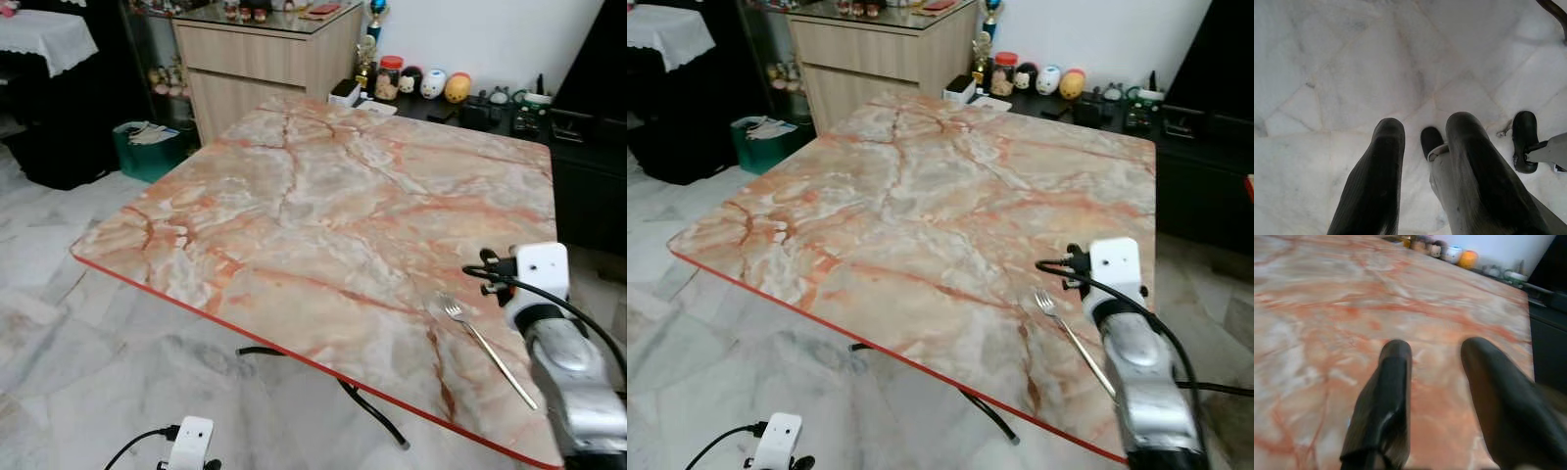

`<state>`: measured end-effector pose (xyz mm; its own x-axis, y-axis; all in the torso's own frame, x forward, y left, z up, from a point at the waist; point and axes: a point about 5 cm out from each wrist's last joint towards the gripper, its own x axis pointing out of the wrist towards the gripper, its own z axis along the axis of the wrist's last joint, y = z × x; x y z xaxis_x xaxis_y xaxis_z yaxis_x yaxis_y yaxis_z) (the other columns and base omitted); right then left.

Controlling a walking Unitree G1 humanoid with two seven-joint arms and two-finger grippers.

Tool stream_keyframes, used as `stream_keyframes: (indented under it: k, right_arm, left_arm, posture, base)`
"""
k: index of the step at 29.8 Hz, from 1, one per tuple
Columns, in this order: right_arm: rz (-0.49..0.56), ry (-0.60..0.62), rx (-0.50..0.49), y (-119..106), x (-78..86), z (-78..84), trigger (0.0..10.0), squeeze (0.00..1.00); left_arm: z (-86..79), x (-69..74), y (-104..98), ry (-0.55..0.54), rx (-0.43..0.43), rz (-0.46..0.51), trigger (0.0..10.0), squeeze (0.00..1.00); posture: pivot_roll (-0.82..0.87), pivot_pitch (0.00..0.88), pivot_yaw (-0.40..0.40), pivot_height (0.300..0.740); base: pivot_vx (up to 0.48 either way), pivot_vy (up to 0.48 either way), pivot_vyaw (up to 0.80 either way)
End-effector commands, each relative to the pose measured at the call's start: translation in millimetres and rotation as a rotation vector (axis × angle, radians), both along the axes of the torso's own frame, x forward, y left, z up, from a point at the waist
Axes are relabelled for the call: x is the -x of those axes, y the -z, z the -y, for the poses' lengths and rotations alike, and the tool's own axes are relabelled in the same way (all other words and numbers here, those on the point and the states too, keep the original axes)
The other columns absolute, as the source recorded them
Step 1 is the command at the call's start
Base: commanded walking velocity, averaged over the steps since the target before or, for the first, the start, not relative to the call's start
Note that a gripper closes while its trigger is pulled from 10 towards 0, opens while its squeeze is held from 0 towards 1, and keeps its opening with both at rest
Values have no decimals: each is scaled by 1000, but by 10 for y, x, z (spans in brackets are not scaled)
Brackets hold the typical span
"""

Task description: Setting the table

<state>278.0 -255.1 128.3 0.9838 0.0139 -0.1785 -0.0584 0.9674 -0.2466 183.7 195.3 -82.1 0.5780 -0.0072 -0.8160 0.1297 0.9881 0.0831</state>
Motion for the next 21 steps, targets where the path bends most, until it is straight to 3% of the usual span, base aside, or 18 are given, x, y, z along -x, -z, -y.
stream_keyframes:
  k: [1,4,7,8,10,21]
  right_arm:
    - [-64,-79,-22,-6,71,9,10000,0]
    - [-112,-79,-59,5,133,86,10000,0]
    - [-237,-199,-80,63,246,47,10000,0]
    - [-296,-310,-67,95,345,-2,10000,0]
    - [-327,-354,-69,107,391,-17,10000,0]
    - [-373,-254,-52,103,387,171,10000,0]
  left_arm:
    - [-19,6,1,11,-8,-8,10000,0]
    - [-22,-4,-5,11,-7,-6,10000,0]
    - [-30,-13,-10,7,-7,-4,10000,0]
    - [-39,-17,-13,6,-8,-4,10000,0]
    - [-43,-19,-15,6,-9,-4,10000,0]
    - [-184,5,-28,-5,-28,-13,10000,0]
  posture:
    - [-24,0,-2,740]
    - [-20,0,-1,740]
    - [-22,0,3,740]
    - [-23,0,7,740]
    - [-19,0,8,740]
    - [-25,0,21,740]
  base:
    - [0,0,0]
    - [0,0,0]
    - [0,0,0]
    - [0,0,0]
    - [0,0,0]
    - [0,0,0]
